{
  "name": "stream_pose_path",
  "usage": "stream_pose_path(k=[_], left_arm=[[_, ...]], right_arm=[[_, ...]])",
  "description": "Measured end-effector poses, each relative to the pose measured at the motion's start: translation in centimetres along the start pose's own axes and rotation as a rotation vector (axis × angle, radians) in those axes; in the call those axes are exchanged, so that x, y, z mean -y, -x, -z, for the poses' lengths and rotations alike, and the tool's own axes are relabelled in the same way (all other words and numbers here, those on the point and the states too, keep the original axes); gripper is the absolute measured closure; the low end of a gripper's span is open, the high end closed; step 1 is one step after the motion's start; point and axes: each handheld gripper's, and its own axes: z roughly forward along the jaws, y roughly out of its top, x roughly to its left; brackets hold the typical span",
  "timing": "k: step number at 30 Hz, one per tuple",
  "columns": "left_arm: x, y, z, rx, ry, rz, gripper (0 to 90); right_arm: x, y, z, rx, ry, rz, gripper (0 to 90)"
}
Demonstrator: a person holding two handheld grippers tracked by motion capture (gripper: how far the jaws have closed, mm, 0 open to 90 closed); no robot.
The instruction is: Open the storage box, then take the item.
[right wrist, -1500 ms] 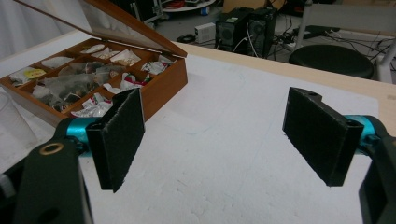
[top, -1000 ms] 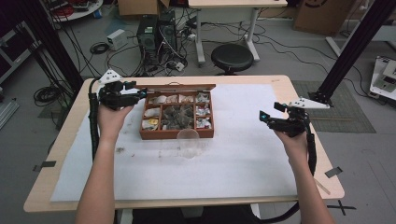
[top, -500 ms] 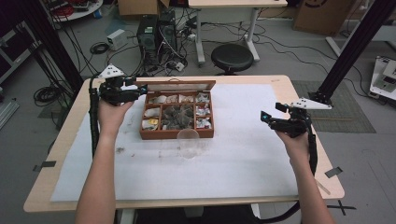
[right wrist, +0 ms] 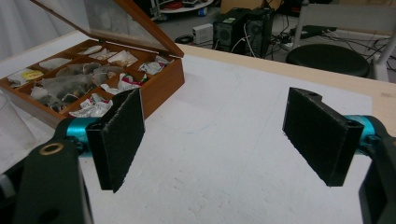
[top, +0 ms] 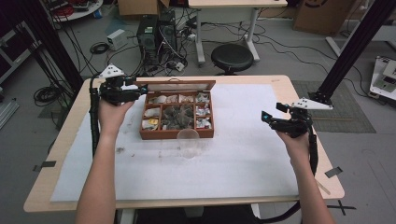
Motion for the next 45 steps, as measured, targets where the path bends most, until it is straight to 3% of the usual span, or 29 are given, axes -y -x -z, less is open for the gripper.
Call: stream_pose_path(k=[14,20,26,37,40,45], left_arm=[[0.1,-0.2,-0.4,0.005,0.009,0.015,36.4],[0.1,-0.1,-0.4,0.001,-0.002,0.017,36.2],[0.1,-0.1,-0.4,0.001,0.000,0.023,36.3],[0.1,-0.2,-0.5,0.002,0.002,0.027,36.1],[0.1,-0.2,-0.5,0.002,0.002,0.027,36.0],[0.1,-0.2,-0.5,0.002,0.001,0.029,36.0]], right_arm=[[-0.2,0.0,-0.4,-0.010,-0.006,0.001,21.4],[-0.6,-0.6,-1.5,-0.041,-0.018,0.015,21.4],[-1.5,-1.2,-3.0,-0.105,-0.009,0.019,25.4],[-2.2,-2.8,-6.3,-0.174,-0.059,0.040,29.5],[-2.6,-3.4,-7.3,-0.196,-0.069,0.055,34.7],[-3.2,-4.9,-9.1,-0.231,-0.101,0.084,35.3]])
